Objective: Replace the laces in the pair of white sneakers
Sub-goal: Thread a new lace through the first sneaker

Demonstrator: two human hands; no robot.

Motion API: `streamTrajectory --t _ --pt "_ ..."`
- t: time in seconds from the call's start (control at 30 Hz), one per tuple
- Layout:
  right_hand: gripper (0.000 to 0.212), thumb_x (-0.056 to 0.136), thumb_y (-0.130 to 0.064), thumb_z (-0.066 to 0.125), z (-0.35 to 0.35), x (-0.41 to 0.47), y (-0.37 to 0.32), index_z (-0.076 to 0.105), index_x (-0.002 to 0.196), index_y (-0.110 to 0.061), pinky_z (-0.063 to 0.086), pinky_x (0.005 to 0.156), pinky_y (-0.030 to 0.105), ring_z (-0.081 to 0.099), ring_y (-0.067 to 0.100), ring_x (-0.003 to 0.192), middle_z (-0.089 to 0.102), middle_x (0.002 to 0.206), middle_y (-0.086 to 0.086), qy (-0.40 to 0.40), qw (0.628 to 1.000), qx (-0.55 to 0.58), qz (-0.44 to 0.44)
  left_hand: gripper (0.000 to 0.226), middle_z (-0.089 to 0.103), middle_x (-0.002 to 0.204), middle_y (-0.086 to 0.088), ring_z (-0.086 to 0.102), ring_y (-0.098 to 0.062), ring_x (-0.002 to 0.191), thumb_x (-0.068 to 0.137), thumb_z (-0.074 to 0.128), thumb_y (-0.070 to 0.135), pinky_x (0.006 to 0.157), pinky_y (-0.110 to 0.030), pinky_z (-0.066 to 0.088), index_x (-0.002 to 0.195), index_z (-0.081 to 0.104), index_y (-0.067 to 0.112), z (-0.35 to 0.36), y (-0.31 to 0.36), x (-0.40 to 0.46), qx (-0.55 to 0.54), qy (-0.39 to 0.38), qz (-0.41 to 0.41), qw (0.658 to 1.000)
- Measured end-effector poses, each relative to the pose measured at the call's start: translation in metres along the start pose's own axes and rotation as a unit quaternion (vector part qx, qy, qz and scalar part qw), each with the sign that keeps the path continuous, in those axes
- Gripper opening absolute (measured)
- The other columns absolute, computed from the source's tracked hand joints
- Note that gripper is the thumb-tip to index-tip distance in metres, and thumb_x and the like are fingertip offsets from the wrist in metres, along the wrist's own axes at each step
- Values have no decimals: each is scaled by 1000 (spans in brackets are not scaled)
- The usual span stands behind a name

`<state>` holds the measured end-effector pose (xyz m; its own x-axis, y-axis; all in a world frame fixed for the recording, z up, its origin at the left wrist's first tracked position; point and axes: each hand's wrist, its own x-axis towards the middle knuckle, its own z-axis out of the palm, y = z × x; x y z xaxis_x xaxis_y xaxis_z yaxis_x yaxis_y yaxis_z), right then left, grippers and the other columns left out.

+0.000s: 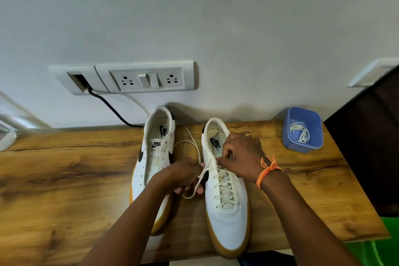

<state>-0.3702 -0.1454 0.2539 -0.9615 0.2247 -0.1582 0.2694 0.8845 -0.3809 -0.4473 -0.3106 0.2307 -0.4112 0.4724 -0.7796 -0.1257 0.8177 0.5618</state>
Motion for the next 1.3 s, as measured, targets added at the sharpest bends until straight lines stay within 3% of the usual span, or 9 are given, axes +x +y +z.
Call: streamTrajectory --t 0.1,0.23,0.33,0.47,0.6,0.8,0.97,1.1,1.3 --pt "22 78 -46 70 -1 0 -1 68 70 -25 41 86 35 50 22 104 61 97 -8 -6 1000 0 5 41 53 58 1 38 -11 46 105 38 41 47 -20 30 89 61 10 -6 7 -9 46 7 -32 998" --pt "22 79 -47 70 -5 -2 -2 68 68 -28 40 87 35 51 24 107 63 97 -9 -12 1000 3 6 46 63 86 -10 60 -21 75 104 38 43 72 -30 49 93 62 5 -23 18 -24 178 183 14 967" --pt "18 80 -47 70 -7 -3 -3 71 73 -30 39 89 36 50 23 108 62 97 -11 -15 1000 6 13 48 68 79 -8 64 -18 71 101 47 46 65 -30 50 93 67 3 -39 23 -32 91 244 36 965" --pt "13 78 -45 72 -7 -3 -3 70 76 -33 37 89 36 50 20 107 60 94 -14 -15 999 29 16 35 60 56 0 43 -6 43 96 60 37 42 -18 31 96 66 2 -55 28 -63 19 143 131 981" --pt "9 73 -37 72 -9 -2 -2 67 81 -37 44 89 38 61 13 99 67 90 -15 4 994 109 13 20 68 69 -9 38 -11 49 90 71 22 44 -19 24 106 69 10 -62 32 -83 -78 -1 240 968" --pt "25 85 11 58 -34 -11 -22 69 103 -3 56 85 28 69 17 89 73 88 7 -38 842 537 -42 29 70 79 -19 28 -23 57 80 80 24 55 -36 15 106 72 14 -46 42 -65 -249 43 309 917" --pt "12 90 -8 66 -27 -8 -12 76 95 -7 52 76 29 65 11 74 72 74 -2 0 897 439 -55 37 64 98 -36 37 -34 96 72 84 32 69 -39 17 104 75 16 -49 34 -60 -317 30 310 896" --pt "8 85 -13 71 -14 -6 1 78 86 -15 50 65 25 65 10 65 72 71 -1 -10 968 246 -53 16 73 84 -15 64 -25 75 77 69 5 56 -19 43 92 73 7 -54 36 -71 -384 29 319 866" --pt "17 80 -10 73 -13 -7 -5 74 77 -27 49 61 17 65 4 65 68 66 -13 -37 967 247 -55 29 74 92 -8 55 -20 74 76 74 8 66 -30 35 104 78 16 -46 35 -58 -284 27 336 898"
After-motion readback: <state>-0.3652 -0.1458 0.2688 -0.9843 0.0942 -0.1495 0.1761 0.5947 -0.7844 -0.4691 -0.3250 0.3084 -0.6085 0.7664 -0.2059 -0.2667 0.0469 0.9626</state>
